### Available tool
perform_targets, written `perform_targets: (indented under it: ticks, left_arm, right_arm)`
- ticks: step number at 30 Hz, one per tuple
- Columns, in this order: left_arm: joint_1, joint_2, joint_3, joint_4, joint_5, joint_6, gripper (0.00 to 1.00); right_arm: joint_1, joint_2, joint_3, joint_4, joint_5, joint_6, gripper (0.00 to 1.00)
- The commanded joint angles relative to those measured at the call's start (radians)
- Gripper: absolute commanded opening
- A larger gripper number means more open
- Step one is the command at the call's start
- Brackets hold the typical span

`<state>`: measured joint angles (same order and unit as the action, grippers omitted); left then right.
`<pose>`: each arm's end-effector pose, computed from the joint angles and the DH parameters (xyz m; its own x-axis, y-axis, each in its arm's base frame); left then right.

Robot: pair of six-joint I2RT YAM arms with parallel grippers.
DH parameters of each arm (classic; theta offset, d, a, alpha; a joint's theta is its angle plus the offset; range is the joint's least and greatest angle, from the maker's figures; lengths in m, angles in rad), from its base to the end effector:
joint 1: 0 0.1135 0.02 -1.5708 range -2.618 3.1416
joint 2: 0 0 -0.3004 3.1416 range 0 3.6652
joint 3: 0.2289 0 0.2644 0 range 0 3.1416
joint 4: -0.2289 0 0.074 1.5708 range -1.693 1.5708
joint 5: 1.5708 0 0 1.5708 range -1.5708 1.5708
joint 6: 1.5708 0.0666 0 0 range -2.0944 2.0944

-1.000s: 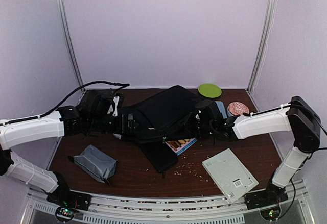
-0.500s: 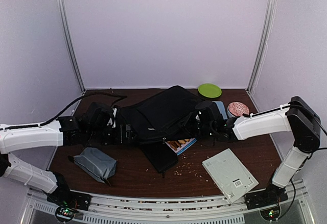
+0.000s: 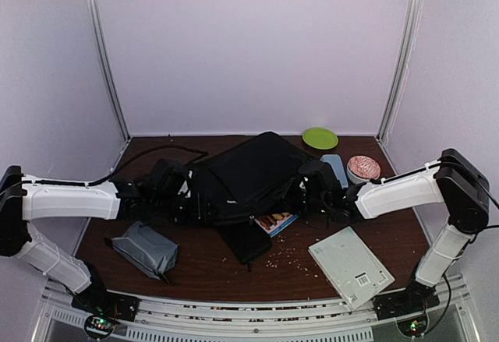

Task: Pack the student bag
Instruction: Adjust the student bag at the center of the board.

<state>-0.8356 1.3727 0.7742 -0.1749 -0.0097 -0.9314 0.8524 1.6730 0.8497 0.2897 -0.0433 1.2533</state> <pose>0.2071 -0.2280 0.2143 -0.8710 -0.2332 -0.4324 0.0638 0.8191 -0.5701 0.2550 0.2960 0.1928 -0.8424 0.4785 -0.2479 0.0756 0.5603 0.8248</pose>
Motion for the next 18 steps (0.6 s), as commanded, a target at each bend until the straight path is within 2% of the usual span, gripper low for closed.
perform_targets:
  ticks: [1,4,10,14,18]
  left_arm:
    - [0.054,0.072,0.068,0.102,0.061,0.010,0.43]
    - [0.093,0.109,0.114,0.115,0.093,0.028,0.31]
    - [0.183,0.176,0.220,0.105,0.131,0.093,0.19]
    - [0.226,0.211,0.279,0.071,0.132,0.140,0.17]
    - [0.247,0.203,0.316,0.018,0.089,0.186,0.26]
  right_arm:
    - [0.027,-0.036,-0.017,0.031,-0.036,-0.014,0.00]
    - [0.030,-0.036,-0.021,0.029,-0.034,-0.014,0.00]
    - [0.043,-0.017,0.006,0.021,-0.043,-0.030,0.00]
    - [0.043,-0.002,0.029,0.015,-0.059,-0.045,0.25]
    - [0.044,-0.009,0.040,-0.005,-0.061,-0.063,0.49]
